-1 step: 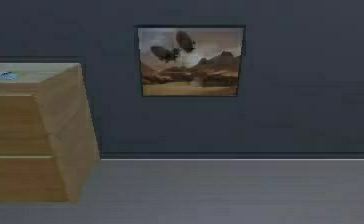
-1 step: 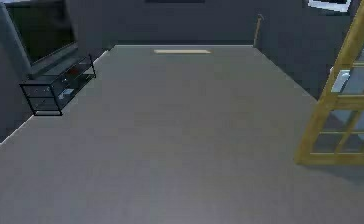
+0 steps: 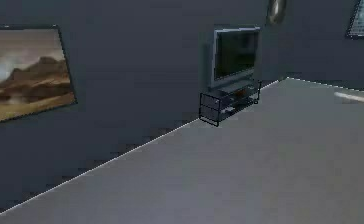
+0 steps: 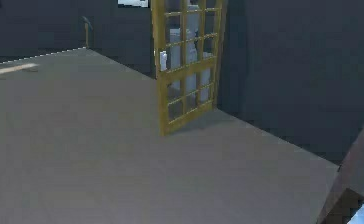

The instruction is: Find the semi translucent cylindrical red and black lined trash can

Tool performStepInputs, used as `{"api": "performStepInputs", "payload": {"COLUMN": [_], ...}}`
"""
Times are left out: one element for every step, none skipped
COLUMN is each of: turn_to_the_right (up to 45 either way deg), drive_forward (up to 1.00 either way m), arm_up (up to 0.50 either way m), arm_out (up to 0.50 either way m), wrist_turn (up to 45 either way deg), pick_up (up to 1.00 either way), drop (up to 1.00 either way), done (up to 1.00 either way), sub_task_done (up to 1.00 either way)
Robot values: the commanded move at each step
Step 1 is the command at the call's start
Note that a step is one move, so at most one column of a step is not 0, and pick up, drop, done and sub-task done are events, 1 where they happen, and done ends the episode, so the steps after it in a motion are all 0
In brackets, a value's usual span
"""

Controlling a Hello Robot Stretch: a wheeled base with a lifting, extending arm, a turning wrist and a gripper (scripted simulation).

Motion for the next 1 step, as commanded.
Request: {"api": "performStepInputs", "payload": {"turn_to_the_right": [45.0], "drive_forward": [0.00], "arm_up": [0.00], "arm_out": [0.00], "wrist_turn": [0.0], "pick_up": [0.00], "drop": [0.00], "done": [0.00], "sub_task_done": [0.00]}}
